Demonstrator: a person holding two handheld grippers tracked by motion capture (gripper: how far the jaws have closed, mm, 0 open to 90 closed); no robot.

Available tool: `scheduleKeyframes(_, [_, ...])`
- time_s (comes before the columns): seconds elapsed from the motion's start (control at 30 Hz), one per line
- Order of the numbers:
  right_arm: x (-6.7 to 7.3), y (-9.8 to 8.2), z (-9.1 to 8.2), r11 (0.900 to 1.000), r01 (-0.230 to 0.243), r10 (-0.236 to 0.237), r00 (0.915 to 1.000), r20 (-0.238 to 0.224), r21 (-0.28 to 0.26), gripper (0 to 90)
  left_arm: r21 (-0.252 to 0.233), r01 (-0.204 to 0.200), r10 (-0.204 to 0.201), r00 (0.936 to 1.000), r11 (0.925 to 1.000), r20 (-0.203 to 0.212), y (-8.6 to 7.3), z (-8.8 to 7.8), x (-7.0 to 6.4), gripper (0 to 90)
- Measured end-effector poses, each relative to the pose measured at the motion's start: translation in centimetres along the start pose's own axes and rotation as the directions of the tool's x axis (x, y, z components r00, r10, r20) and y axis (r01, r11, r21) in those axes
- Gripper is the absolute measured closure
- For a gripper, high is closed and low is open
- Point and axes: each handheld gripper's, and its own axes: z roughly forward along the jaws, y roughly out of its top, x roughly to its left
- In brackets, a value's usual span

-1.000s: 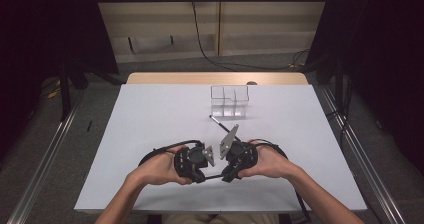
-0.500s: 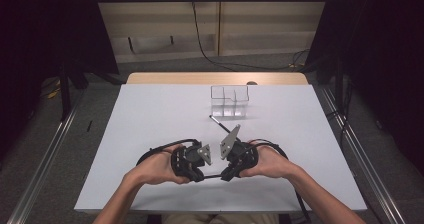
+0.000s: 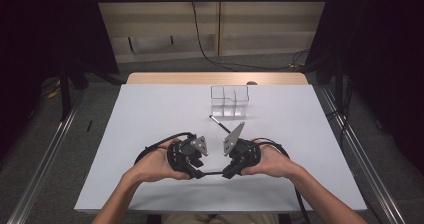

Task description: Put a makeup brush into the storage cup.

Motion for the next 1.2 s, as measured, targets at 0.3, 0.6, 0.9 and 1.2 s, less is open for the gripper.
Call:
scheduleKeyframes(0.3, [-0.3, -0.6, -0.7, 0.998, -0.044, 0.045, 0.9987, 0.025, -0.044, 84.0, -0.065, 0.064, -0.067, 0.9964, 0.9959, -0.052, -0.8, -0.6, 0.9, 31.1])
scheduleKeyframes(0.6, [-0.5, -1.1, -1.4, 0.994, -0.079, 0.083, 0.9956, 0.044, -0.076, 83.9, -0.126, 0.114, -0.128, 0.9853, 0.9854, -0.113, -1.2, -1.5, 1.2, 15.6])
scheduleKeyframes(0.9, [-0.1, -2.2, -2.6, 0.99, -0.097, 0.108, 0.9884, 0.107, -0.107, 83.9, -0.219, 0.188, -0.222, 0.9647, 0.9574, -0.142, -2.5, -1.5, 1.3, 8.4])
scheduleKeyframes(1.2, [-0.1, -3.3, -2.0, 0.983, -0.117, 0.135, 0.9829, 0.125, -0.139, 83.9, -0.244, 0.195, -0.241, 0.9551, 0.9498, -0.172, -3.0, -1.8, 1.5, 7.3])
